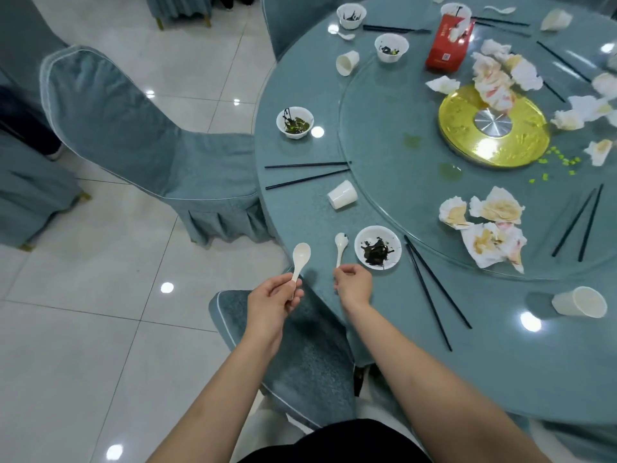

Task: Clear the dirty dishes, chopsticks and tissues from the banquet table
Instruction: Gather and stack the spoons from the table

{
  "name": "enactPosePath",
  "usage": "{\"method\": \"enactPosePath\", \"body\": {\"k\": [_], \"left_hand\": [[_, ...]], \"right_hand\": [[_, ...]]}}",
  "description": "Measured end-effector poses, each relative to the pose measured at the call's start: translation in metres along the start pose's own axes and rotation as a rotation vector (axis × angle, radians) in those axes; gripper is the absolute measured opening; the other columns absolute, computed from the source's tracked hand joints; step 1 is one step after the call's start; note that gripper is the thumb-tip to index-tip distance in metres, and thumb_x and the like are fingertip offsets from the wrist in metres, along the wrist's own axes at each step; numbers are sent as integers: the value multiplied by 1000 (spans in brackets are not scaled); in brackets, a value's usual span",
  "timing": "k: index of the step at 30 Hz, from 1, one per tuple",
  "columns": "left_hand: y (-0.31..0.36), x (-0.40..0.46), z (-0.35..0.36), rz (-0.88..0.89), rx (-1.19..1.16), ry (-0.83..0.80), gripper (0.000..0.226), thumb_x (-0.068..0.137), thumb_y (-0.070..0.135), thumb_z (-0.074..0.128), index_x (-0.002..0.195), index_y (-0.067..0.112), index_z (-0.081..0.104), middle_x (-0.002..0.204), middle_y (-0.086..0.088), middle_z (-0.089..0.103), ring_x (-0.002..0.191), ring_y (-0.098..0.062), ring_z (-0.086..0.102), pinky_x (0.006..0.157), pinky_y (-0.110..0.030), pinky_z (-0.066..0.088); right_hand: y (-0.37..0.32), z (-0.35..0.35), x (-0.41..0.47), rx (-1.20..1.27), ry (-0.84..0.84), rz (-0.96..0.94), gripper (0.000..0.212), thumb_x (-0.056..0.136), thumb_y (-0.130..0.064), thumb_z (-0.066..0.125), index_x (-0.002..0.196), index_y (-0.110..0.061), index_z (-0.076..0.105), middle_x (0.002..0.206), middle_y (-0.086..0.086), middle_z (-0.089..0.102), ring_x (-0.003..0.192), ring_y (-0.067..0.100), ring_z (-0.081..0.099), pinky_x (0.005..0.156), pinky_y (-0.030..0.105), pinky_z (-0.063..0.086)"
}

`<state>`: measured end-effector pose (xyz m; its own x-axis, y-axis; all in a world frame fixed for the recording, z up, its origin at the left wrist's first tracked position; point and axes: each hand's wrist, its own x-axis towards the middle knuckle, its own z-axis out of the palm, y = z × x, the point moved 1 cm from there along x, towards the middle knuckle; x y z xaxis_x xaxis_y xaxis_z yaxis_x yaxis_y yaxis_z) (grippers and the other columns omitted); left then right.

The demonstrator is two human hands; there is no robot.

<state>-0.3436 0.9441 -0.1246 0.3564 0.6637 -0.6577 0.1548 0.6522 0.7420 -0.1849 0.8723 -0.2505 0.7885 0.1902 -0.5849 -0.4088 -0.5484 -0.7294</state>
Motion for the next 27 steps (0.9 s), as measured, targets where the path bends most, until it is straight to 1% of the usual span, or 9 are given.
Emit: {"method": "enactPosePath", "body": {"k": [2, 4, 7, 9, 13, 16, 20, 24, 27], "left_hand": [[3, 3, -9, -9, -9, 3, 19, 98, -1, 62, 117, 0, 67, 106, -18, 76, 84, -19, 69, 87, -32, 58], [5, 7, -17, -13, -17, -3, 19, 98, -1, 62, 116, 1, 67, 105, -18, 76, 85, -20, 69, 88, -33, 57], [8, 12, -26, -22, -15, -19, 19, 97, 0, 63, 116, 1, 67, 106, -18, 76, 87, -21, 69, 85, -31, 56], [10, 16, -32, -30, -12, -26, 19, 97, 1, 64, 116, 2, 68, 106, -17, 76, 87, -21, 69, 84, -31, 56], [15, 24, -41, -39, 16, -42, 17, 97, 1, 64, 113, 4, 68, 104, -16, 77, 86, -21, 69, 83, -31, 56], [18, 29, -47, -38, 33, -62, 17, 98, 1, 63, 113, 4, 68, 103, -15, 77, 86, -21, 69, 83, -32, 56], [25, 36, -58, -39, 45, -92, 18, 98, 0, 63, 114, 3, 69, 102, -15, 78, 85, -20, 69, 85, -32, 56], [32, 43, -68, -28, 85, -138, 18, 98, 0, 63, 115, 3, 69, 102, -16, 77, 83, -18, 69, 83, -31, 56], [37, 46, -75, -21, 112, -173, 20, 98, 0, 62, 117, 1, 68, 103, -18, 76, 82, -18, 69, 82, -30, 56]], "right_hand": [[0, 9, 2, -78, 46, -13, 5, 85, -19, 71, 86, -19, 67, 85, 1, 75, 82, 26, 72, 83, 38, 58], [0, 16, 2, -138, 82, -27, 14, 87, -18, 73, 99, -15, 66, 94, 5, 74, 88, 26, 70, 85, 34, 53], [0, 25, 4, -209, 153, -36, 29, 87, -20, 75, 113, -12, 65, 103, 9, 71, 95, 29, 67, 89, 36, 51], [0, 30, 6, -224, 199, -21, 26, 85, -20, 75, 108, -12, 67, 104, 10, 70, 97, 31, 65, 89, 38, 51], [-5, 36, 4, -198, 273, 36, 4, 85, -17, 75, 87, -16, 72, 93, 11, 74, 87, 31, 69, 83, 36, 52], [-5, 38, 1, -172, 279, 60, 6, 89, -15, 72, 90, -12, 77, 91, 11, 76, 88, 30, 69, 83, 35, 51], [-8, 41, 0, -168, 294, 101, 10, 86, -14, 70, 89, -14, 80, 91, 12, 77, 92, 33, 72, 86, 38, 56], [-10, 43, -2, -192, 293, 102, 9, 86, -14, 70, 87, -15, 79, 91, 13, 76, 92, 34, 71, 85, 41, 57], [-13, 44, -4, -213, 312, 96, 10, 86, -15, 71, 95, -16, 75, 99, 14, 75, 99, 35, 68, 87, 40, 54]]}}
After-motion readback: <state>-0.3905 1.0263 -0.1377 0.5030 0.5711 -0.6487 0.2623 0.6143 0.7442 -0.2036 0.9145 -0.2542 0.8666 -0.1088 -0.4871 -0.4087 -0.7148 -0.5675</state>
